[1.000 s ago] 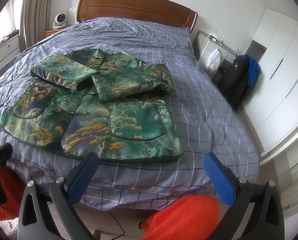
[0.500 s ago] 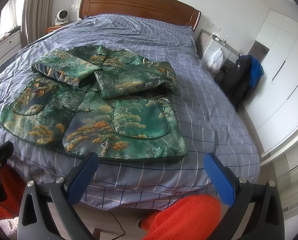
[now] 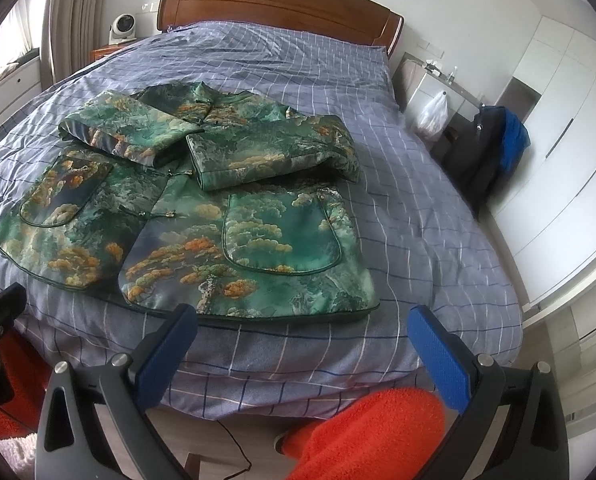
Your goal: Fold large clothes
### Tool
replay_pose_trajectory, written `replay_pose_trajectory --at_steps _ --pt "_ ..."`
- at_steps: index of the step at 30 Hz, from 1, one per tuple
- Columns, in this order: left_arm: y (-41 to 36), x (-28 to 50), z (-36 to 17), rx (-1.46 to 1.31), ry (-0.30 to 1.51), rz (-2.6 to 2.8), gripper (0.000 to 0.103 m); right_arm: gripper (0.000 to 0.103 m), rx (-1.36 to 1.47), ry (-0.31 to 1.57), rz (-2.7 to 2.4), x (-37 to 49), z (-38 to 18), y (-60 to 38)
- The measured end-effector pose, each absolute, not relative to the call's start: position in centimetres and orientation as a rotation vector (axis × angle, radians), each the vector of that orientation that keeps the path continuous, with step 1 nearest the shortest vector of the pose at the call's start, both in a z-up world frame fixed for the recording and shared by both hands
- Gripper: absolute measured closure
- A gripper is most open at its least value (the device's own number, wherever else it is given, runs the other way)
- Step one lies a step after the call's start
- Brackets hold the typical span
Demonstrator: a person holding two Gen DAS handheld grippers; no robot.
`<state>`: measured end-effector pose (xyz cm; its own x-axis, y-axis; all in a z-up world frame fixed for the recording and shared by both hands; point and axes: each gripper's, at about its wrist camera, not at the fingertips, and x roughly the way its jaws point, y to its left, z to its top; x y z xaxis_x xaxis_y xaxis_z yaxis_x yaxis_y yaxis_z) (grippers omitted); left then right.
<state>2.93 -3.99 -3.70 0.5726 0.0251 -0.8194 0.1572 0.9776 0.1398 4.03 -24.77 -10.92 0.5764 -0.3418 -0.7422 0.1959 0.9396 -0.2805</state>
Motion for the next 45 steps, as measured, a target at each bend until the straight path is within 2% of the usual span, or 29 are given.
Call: replay_pose_trajectory --at_steps 27,30,34,35,39,43,45 --pt "-3.9 3.1 -3.8 0.207 0.963 -0.074 0.0 0.0 -0.168 0.896 -0.299 4.2 -11.0 -25.0" --pt "-3.4 3.0 -4.0 0.205 0.96 -0.057 0.0 0.0 -0.122 0.801 -0.248 4.7 -9.4 -26.7" --pt "-2.1 3.4 -4.5 0.17 0.993 -0.031 0.0 0.0 -0.129 0.565 -0.101 7.5 -6.3 -29.3" --pt "-1.9 3.4 -4.6 0.166 1.0 -0.026 0.0 0.0 -0.147 0.566 -0.039 9.3 -6.6 -29.5" --pt "-1.8 3.3 -4.4 0.166 1.004 -0.021 0.0 0.0 -0.314 0.809 0.173 18.6 -12.6 -26.6" --pt "-1.3 2.9 -4.2 0.173 1.014 -0.005 0.0 0.001 -0.553 0.913 0.257 24.6 -19.6 -21.4" --pt "-0.6 2.9 -4.4 0.168 1.028 0.011 0.0 0.003 -0.55 0.972 0.273 27.0 -22.1 -20.9"
